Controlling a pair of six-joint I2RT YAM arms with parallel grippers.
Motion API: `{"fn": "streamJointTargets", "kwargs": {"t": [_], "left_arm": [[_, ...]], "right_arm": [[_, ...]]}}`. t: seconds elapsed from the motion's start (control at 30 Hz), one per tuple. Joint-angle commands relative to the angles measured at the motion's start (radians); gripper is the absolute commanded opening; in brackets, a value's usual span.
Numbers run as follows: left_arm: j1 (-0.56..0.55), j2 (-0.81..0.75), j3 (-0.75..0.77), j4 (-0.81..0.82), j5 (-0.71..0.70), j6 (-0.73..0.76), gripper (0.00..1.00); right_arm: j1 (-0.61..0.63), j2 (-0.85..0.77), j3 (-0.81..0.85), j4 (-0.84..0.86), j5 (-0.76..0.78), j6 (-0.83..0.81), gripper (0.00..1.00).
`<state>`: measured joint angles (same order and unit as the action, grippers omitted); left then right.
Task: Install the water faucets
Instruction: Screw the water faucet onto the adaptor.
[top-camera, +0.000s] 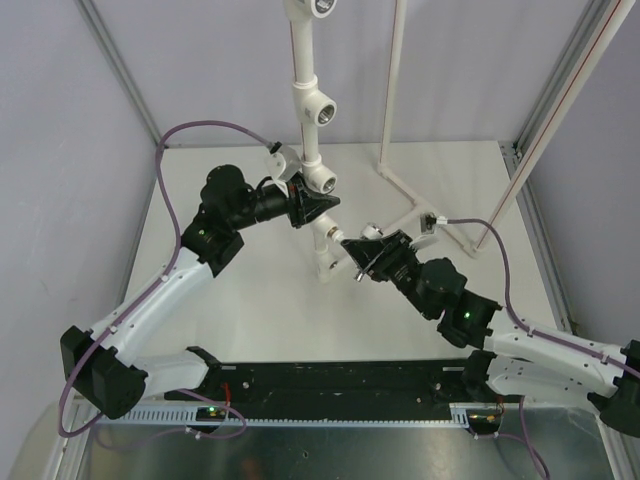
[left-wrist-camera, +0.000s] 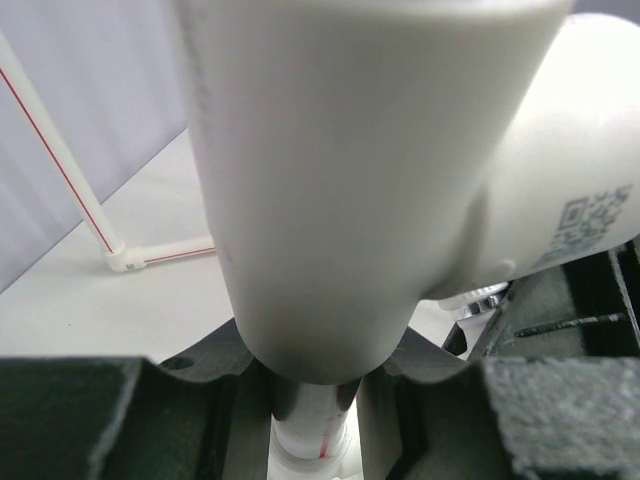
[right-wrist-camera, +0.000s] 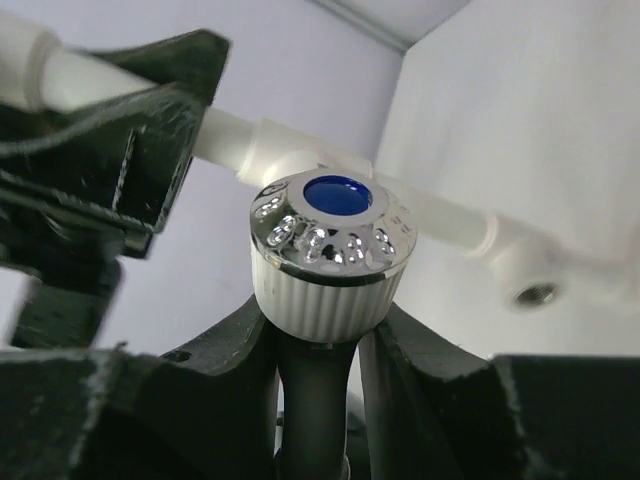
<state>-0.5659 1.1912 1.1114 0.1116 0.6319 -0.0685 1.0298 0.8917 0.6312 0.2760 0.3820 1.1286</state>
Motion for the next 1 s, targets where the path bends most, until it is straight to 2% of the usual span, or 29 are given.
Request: {"fn": "streamJointTargets", "kwargs": {"t": [0.0,0.17,0.27,0.37,0.5,0.73,0.97], "left_arm": [[-0.035,0.000,-0.009,-0.058,0.119,-0.121,0.00],[-0.035,0.000,-0.010,-0.058,0.118,-0.120,0.00],[-0.035,0.002,-0.010,-0.058,0.119,-0.121,0.00],[-0.035,0.002,-0.009,-0.058,0.122,-0.122,0.00],[-0.034,0.003,-0.009,-0.058,0.122,-0.123,0.00],[-0.035,0.004,-0.010,-0.058,0.120,-0.120,0.00],[-0.035,0.005,-0.008,-0.066,0.114,-0.113,0.00]], "right_arm": [[0.065,-0.001,0.075,0.051,0.111,-0.675,0.00],[0.143,0.037,0.077,0.106,0.140,-0.998,0.00],[0.165,0.056,0.077,0.135,0.142,-1.044,0.00],[0.171,0.067,0.075,0.151,0.154,-1.004,0.00],[0.146,0.075,0.057,0.179,0.150,-0.831,0.00],[0.060,0.072,0.015,0.196,0.104,-0.306,0.00],[0.048,0.081,-0.005,0.153,0.085,0.069,0.00]]}}
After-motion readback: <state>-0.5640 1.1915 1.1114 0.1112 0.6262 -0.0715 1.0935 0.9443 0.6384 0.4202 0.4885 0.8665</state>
